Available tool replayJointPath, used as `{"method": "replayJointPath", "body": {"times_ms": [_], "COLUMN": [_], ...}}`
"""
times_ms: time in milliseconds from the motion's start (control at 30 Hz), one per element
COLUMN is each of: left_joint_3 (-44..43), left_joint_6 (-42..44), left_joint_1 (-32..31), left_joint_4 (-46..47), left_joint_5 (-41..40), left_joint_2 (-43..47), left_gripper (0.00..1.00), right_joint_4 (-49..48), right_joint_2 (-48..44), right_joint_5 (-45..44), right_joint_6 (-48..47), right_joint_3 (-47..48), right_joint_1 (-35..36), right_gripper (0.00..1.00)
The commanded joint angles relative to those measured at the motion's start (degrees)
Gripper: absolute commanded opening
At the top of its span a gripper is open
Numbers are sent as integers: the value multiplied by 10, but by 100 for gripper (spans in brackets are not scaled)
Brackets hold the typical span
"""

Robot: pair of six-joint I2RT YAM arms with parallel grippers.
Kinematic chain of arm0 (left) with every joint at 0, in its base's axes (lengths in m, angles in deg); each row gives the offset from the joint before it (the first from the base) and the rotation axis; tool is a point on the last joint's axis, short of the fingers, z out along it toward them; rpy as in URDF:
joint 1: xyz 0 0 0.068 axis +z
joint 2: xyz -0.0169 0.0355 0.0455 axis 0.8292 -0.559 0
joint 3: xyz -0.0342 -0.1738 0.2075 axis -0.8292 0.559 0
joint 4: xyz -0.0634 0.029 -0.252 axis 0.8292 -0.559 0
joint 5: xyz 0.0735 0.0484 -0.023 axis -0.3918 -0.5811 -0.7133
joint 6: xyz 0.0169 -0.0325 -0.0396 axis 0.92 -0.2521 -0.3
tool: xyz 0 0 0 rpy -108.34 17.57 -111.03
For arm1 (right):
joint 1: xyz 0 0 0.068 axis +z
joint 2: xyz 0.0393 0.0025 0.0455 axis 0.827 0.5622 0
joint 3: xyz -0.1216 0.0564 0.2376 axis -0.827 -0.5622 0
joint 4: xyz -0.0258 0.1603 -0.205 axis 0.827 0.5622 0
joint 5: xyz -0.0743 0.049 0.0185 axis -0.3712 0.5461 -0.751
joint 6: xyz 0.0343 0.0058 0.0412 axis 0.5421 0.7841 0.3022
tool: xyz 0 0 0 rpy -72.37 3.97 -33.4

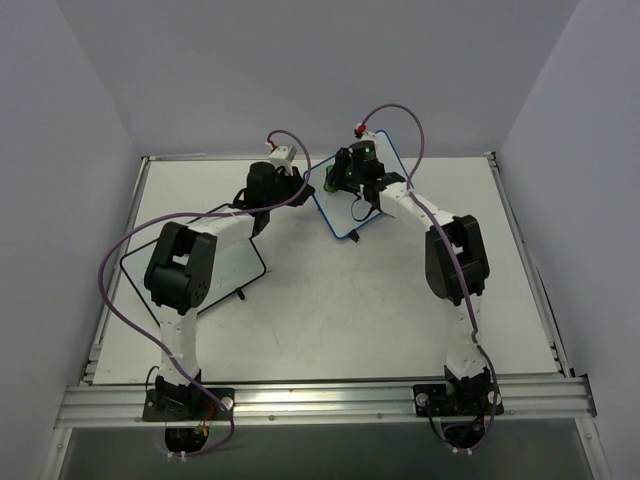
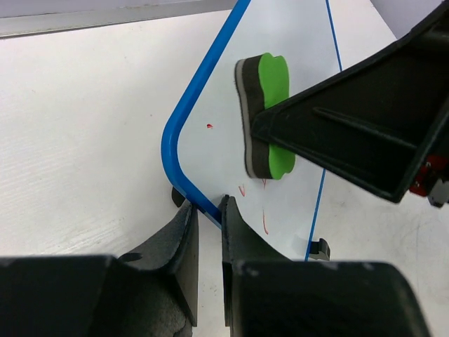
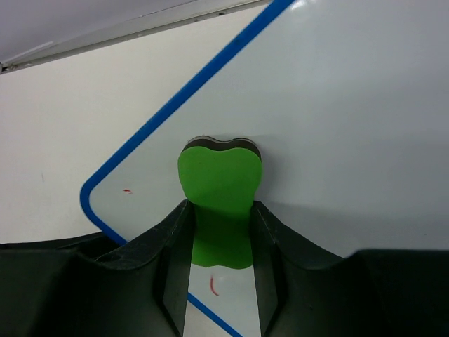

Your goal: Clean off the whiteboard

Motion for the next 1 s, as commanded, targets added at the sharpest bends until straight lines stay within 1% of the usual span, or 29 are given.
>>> {"method": "replayJointPath", "body": {"times_ms": [0, 200, 400, 533, 800, 900, 967], "left_joint_3": [1, -1, -6, -8, -7, -7, -8], "left_joint_6": [72, 74, 74, 76, 76, 77, 77], "left_joint_1": [-28, -28, -30, -31, -33, -33, -34], "left_joint_4": [-58, -62, -65, -67, -67, -68, -67], "left_joint_5": [22, 22, 22, 20, 20, 19, 18], "left_joint_2": [2, 3, 3, 3, 6, 8, 8], "left_gripper": [2, 2, 2, 2, 2, 2, 2], "right_joint_4": [122, 148, 163, 149, 100, 85, 65], "right_joint_2": [27, 39, 35, 20, -24, -34, -36], "right_joint_5": [-20, -20, -20, -23, -20, -16, -15], "right_joint_6": [-22, -43, -57, -63, -64, -67, -69], "right_joint_3": [-10, 22, 23, -10, -132, -160, -159], "right_joint_1": [-18, 3, 32, 43, 51, 55, 55], "right_gripper": [0, 0, 0, 0, 0, 0, 0]}}
